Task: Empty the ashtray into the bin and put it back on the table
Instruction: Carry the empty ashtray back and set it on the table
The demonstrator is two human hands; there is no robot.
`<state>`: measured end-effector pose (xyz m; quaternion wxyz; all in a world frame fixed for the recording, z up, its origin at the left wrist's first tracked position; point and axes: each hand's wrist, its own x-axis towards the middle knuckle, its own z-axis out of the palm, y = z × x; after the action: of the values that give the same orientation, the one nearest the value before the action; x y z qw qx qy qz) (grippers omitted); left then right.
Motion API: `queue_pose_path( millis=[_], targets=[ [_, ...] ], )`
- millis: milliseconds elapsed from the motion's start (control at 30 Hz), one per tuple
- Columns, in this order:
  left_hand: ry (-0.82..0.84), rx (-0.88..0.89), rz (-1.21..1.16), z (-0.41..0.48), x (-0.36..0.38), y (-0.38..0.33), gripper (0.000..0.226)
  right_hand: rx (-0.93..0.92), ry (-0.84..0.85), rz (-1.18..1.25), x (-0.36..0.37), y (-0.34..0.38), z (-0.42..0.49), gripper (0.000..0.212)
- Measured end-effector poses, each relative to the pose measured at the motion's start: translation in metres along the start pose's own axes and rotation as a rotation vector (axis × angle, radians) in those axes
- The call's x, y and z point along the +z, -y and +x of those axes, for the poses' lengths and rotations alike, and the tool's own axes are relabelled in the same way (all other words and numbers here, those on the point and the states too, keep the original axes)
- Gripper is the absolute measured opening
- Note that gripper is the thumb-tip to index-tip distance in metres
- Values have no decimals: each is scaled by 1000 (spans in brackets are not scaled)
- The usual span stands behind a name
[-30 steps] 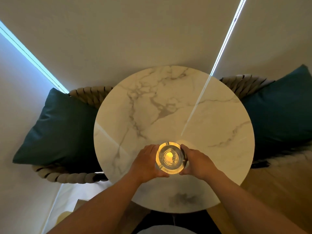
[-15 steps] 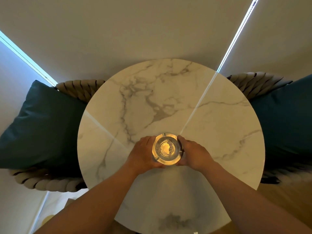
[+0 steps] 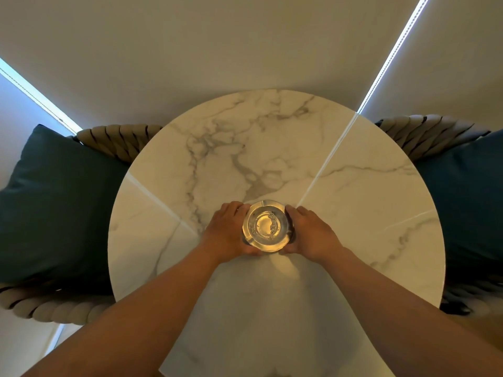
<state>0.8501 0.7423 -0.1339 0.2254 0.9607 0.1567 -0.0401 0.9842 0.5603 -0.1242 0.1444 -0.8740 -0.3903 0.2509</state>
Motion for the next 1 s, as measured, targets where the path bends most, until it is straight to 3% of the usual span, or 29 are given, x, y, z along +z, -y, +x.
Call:
queue_pose_path(
  millis=[167,533,1000],
  targets=[
    [-8,-12,8,9,2,8,114,6,-10,-10,-1,-3,8,99],
    [-8,-29,-71,6,7,12,122,22,19,35,0,-5,12,113],
    [-68,27,-61,6,6,14,110,6,-42,76,7,-10,9,110]
  ],
)
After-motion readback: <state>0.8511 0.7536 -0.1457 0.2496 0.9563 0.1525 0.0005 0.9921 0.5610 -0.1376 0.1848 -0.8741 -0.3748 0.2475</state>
